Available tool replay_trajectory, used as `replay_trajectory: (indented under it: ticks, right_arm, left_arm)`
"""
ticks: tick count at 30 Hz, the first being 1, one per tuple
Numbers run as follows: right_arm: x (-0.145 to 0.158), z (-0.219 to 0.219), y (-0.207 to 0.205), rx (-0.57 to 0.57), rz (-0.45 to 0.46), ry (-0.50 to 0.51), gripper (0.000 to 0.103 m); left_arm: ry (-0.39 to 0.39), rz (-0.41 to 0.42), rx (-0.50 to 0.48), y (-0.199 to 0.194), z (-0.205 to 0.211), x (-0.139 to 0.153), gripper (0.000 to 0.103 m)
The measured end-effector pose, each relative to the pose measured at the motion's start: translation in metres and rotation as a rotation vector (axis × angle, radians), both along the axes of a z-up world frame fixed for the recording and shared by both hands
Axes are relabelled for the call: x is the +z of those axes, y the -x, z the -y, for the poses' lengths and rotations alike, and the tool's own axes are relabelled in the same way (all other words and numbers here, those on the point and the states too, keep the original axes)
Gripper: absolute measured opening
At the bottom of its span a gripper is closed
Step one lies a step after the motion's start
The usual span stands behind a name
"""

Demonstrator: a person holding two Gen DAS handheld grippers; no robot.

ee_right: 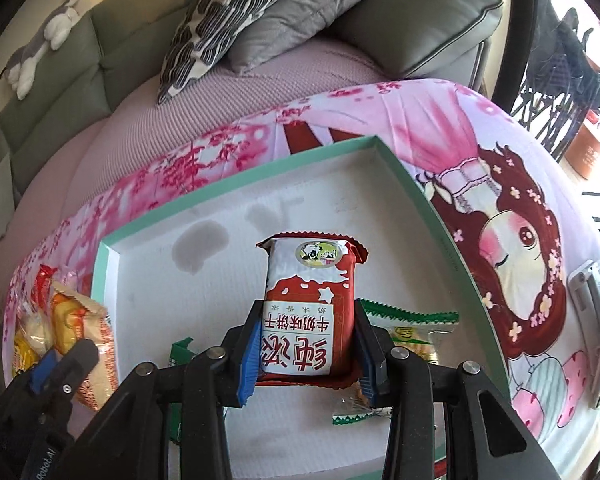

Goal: Organize snacks
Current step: 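Carry the bread pack with the left gripper while the right gripper carries the red pack over the tray, then lower the bread pack into the tray and open the left gripper while the right gripper releases the red pack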

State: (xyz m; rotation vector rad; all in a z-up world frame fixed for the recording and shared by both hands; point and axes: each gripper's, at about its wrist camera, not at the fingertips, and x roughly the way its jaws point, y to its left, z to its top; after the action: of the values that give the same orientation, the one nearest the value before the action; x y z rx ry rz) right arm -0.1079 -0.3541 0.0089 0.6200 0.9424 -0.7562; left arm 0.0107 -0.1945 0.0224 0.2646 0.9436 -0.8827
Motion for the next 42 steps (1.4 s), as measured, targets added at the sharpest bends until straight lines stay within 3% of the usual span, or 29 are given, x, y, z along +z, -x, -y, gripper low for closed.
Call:
replay_trajectory:
  ticks: [19,21,23,30,37,42]
  right_arm:
    - [-0.019,-0.001,-0.013,0.034,-0.081,-0.026,0.044]
    - [-0.019,-0.001,-0.015,0.038,-0.090,-0.024,0.048]
    - [-0.020,-0.002,-0.017,0.053,-0.097,-0.024,0.060]
    - [-0.021,-0.008,-0.023,0.075,-0.145,0.011,0.068]
    - [-0.015,-0.011,-0.023,0.068,-0.151,0.025,0.069]
    - [-0.005,-0.012,-0.019,0.059,-0.135,0.040,0.073]
  left_arm:
    - [-0.080,-0.046,-0.008,0.001,0.010,-0.025,0.035]
    - [-0.095,-0.048,-0.012,0.001,0.012,-0.026,0.040]
    - [-0.112,-0.043,-0.010,0.000,0.013,-0.028,0.047]
    - [-0.117,-0.033,-0.017,0.003,0.013,-0.021,0.069]
    - [-0.113,-0.032,-0.014,0.004,0.010,-0.011,0.072]
    - [-0.089,-0.026,0.007,0.002,0.004,0.000,0.082]
